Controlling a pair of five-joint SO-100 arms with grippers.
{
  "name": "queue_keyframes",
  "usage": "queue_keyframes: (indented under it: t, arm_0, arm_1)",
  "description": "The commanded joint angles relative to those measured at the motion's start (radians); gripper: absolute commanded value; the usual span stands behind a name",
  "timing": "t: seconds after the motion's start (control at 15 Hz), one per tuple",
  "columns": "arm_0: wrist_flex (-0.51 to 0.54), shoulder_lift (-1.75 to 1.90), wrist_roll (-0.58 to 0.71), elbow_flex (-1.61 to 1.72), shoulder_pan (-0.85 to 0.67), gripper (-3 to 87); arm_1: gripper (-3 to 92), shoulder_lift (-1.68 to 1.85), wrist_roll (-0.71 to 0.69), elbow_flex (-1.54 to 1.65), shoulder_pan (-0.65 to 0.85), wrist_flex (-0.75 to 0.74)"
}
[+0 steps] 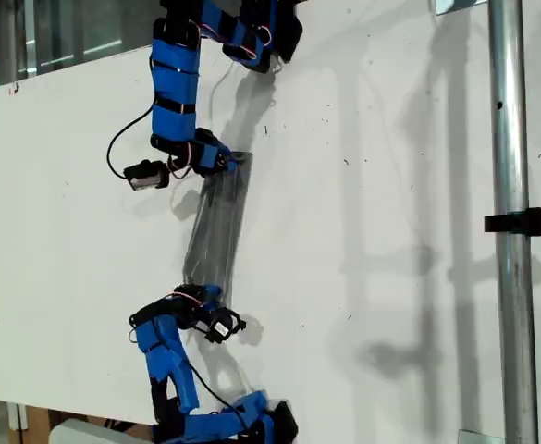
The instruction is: Grasp corners of a towel and fold twice.
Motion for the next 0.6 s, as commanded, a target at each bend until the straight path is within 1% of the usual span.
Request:
queue_keyframes:
  t: [0.0, 0.07, 0.13, 0.2, 0.27, 0.4, 0.47, 0.53]
  arm_0:
    - [0.106, 0.032, 0.034, -0.107, -0.014, 24.2]
    - [0.149, 0.072, 0.015, -0.130, -0.008, 24.0]
    - [0.147, 0.161, -0.015, -0.104, -0.012, 24.3]
    - [0.178, 0.259, -0.049, -0.101, -0.021, 24.0]
    - [0.195, 0.380, -0.055, -0.084, -0.023, 23.2]
    - [0.186, 0.686, -0.077, 0.074, 0.000, 22.0]
    - [0.153, 0.864, -0.071, 0.212, 0.035, 19.8]
    - [0.123, 1.055, -0.103, 0.371, 0.078, 11.6]
  arm_1:
    - [25.0, 0.132, -0.005, 0.003, 0.025, 0.067]
    - [36.4, 0.192, -0.011, 0.009, 0.041, 0.097]
    - [37.6, 0.270, -0.014, 0.009, 0.064, 0.146]
    - [37.5, 0.362, -0.011, 0.011, 0.104, 0.206]
    - [35.8, 0.482, 0.008, 0.034, 0.143, 0.258]
    - [34.9, 0.765, 0.100, 0.149, 0.181, 0.316]
    - [34.0, 0.902, 0.181, 0.224, 0.156, 0.342]
    - [32.8, 1.005, 0.279, 0.282, 0.084, 0.359]
